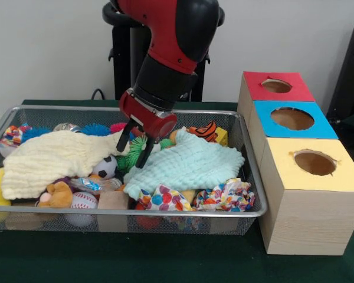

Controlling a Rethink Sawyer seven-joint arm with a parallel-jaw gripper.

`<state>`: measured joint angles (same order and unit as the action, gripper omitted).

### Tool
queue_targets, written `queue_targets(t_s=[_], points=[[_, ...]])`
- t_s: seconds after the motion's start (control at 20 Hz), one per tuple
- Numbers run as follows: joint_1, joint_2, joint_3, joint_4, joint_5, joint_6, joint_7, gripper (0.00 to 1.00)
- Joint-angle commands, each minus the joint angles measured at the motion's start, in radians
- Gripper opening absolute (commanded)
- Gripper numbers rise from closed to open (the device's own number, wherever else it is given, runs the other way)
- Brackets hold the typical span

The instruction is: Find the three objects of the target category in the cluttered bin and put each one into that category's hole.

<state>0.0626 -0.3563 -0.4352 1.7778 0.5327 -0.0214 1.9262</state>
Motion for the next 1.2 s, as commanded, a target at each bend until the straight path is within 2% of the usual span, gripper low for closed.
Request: queue_targets(t_s=[0.05,0.55,1.2], points=[[0.008,0.088,-0.035,-0.091,0.112,0.134,0.236,1.0],[-0.029,0.071,0.011,-0.092,0.105,0.1,0.21,1.0],[-0.04,0.068,0.029,-0.118,0.114,0.097,0.204,1.0]])
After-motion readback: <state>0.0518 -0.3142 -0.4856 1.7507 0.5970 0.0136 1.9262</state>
